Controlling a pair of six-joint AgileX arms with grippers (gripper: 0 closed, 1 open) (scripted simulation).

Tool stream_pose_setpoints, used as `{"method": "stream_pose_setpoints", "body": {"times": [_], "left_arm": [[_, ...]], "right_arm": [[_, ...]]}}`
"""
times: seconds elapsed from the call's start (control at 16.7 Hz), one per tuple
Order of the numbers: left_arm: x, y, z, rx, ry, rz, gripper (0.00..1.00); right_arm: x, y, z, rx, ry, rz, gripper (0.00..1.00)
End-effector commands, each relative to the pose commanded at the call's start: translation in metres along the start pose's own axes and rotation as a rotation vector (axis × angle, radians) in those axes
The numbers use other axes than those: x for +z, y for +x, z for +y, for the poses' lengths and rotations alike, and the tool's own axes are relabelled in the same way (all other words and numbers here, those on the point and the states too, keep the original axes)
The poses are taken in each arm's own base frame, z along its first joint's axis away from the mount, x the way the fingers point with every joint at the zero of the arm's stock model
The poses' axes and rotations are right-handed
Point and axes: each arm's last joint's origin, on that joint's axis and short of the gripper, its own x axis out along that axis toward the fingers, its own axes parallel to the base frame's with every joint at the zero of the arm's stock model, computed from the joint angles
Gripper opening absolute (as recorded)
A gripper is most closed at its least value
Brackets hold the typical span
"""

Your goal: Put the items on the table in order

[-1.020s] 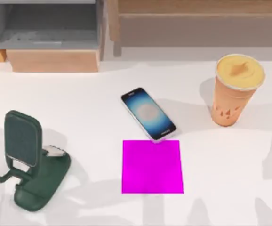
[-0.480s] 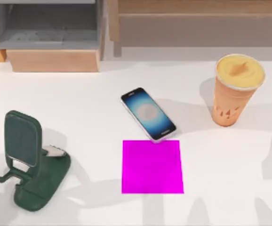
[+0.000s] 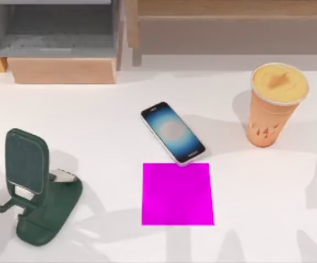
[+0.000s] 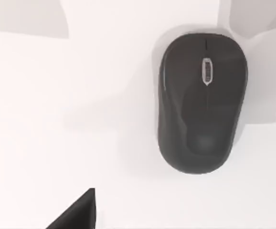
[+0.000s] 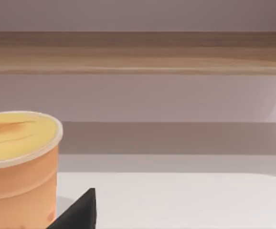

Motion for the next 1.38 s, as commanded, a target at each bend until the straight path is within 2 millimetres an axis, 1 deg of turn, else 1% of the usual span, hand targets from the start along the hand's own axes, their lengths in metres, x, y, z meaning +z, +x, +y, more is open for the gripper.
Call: {"method": "stream_pose_setpoints", "body": {"times": [0.06, 0.18, 0.3, 0.48, 0.6, 0.72, 0.96, 1.38], "left_arm": [[0.0, 0.001, 0.0, -0.001, -0.001, 0.001, 1.0], [0.0, 0.011, 0.001, -0.004, -0.002, 0.002, 1.0], [0.001, 0.03, 0.004, -0.002, -0.004, 0.001, 1.0], [0.002, 0.064, 0.005, 0.006, -0.003, -0.004, 1.0], [0.0, 0.082, 0.003, 0.003, -0.003, -0.002, 1.0], [-0.001, 0.09, 0.001, -0.002, -0.003, 0.001, 1.0], [-0.001, 0.09, 0.001, -0.002, -0.003, 0.001, 1.0], [-0.001, 0.09, 0.001, -0.002, -0.003, 0.001, 0.47]], "right_arm": [[0.0, 0.0, 0.0, 0.0, 0.0, 0.0, 1.0], [0.0, 0.0, 0.0, 0.0, 0.0, 0.0, 1.0], [0.0, 0.0, 0.0, 0.0, 0.0, 0.0, 1.0], [0.0, 0.0, 0.0, 0.0, 0.0, 0.0, 1.0], [0.0, 0.0, 0.0, 0.0, 0.0, 0.0, 1.0], [0.0, 0.0, 0.0, 0.0, 0.0, 0.0, 1.0], [0.0, 0.0, 0.0, 0.0, 0.0, 0.0, 1.0], [0.0, 0.0, 0.0, 0.0, 0.0, 0.0, 1.0]]}}
